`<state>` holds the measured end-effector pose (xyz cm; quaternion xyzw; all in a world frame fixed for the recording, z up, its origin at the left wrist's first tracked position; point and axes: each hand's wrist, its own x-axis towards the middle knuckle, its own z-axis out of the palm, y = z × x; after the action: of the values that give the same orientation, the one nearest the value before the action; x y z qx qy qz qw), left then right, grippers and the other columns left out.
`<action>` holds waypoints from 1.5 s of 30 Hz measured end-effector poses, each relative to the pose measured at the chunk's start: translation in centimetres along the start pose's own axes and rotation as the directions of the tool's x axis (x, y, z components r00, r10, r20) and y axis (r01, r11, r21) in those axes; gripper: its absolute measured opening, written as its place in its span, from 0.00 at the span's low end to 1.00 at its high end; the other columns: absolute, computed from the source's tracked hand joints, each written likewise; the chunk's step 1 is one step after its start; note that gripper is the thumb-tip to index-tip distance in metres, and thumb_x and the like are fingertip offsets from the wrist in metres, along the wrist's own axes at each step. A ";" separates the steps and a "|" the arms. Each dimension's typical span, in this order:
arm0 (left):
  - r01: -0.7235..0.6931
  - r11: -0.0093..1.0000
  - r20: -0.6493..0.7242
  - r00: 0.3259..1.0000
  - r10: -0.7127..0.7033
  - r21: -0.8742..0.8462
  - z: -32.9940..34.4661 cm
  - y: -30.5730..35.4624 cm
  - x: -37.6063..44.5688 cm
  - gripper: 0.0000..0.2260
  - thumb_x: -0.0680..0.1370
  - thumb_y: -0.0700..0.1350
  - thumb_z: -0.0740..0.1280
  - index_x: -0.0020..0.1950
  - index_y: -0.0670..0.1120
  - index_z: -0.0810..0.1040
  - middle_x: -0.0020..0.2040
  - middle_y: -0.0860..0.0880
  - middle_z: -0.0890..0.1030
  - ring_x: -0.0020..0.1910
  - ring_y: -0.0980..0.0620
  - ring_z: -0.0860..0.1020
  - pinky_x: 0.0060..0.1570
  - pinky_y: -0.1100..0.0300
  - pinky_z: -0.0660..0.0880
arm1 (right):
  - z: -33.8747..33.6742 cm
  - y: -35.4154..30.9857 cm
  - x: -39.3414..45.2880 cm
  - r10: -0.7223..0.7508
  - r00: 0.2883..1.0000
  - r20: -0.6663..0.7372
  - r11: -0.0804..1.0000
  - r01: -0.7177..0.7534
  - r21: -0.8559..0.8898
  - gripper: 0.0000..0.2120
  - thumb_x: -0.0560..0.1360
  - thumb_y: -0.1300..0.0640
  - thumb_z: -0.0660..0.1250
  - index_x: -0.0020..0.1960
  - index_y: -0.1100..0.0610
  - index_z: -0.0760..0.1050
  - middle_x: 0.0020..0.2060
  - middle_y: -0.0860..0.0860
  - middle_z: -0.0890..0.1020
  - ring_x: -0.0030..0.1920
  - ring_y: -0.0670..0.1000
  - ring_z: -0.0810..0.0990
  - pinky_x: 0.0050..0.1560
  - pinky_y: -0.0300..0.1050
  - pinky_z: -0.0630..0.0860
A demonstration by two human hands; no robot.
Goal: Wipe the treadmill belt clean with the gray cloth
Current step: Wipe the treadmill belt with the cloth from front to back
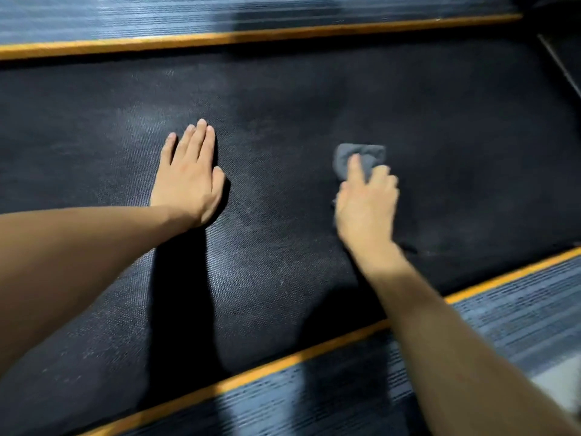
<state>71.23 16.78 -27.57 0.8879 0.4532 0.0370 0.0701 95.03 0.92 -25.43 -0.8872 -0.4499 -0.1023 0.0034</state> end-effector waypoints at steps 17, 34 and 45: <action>0.005 0.999 -0.034 0.999 -0.007 -0.033 0.1 0.0 0.1 0.31 0.80 0.52 0.48 0.82 0.41 0.54 0.83 0.42 0.55 0.82 0.45 0.53 0.81 0.46 0.46 | 0.2 5.4 -1.8 0.138 0.981 0.139 0.988 -0.127 -0.088 0.27 0.79 0.53 0.59 0.76 0.59 0.62 0.58 0.65 0.73 0.54 0.64 0.73 0.51 0.56 0.69; 0.123 0.992 -0.072 0.990 -0.122 0.009 -0.8 2.1 -2.1 0.28 0.80 0.52 0.51 0.77 0.40 0.61 0.78 0.38 0.63 0.75 0.34 0.63 0.73 0.39 0.59 | -2.9 0.8 -11.3 -0.532 0.846 0.042 0.846 0.530 0.047 0.31 0.71 0.50 0.65 0.73 0.52 0.69 0.50 0.59 0.77 0.46 0.61 0.75 0.43 0.54 0.69; -0.035 0.999 0.210 0.977 0.038 -0.017 -2.7 4.3 -15.9 0.36 0.78 0.64 0.50 0.82 0.48 0.57 0.82 0.41 0.57 0.81 0.38 0.57 0.78 0.40 0.54 | -3.1 7.3 -8.8 -0.258 0.952 0.167 0.966 0.254 0.047 0.28 0.78 0.49 0.56 0.78 0.52 0.60 0.59 0.64 0.72 0.54 0.65 0.72 0.54 0.58 0.70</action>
<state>65.00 1.70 -24.30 0.8944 0.4268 -0.0531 0.1227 95.29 -10.77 -23.39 -0.8268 -0.5609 -0.0194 -0.0376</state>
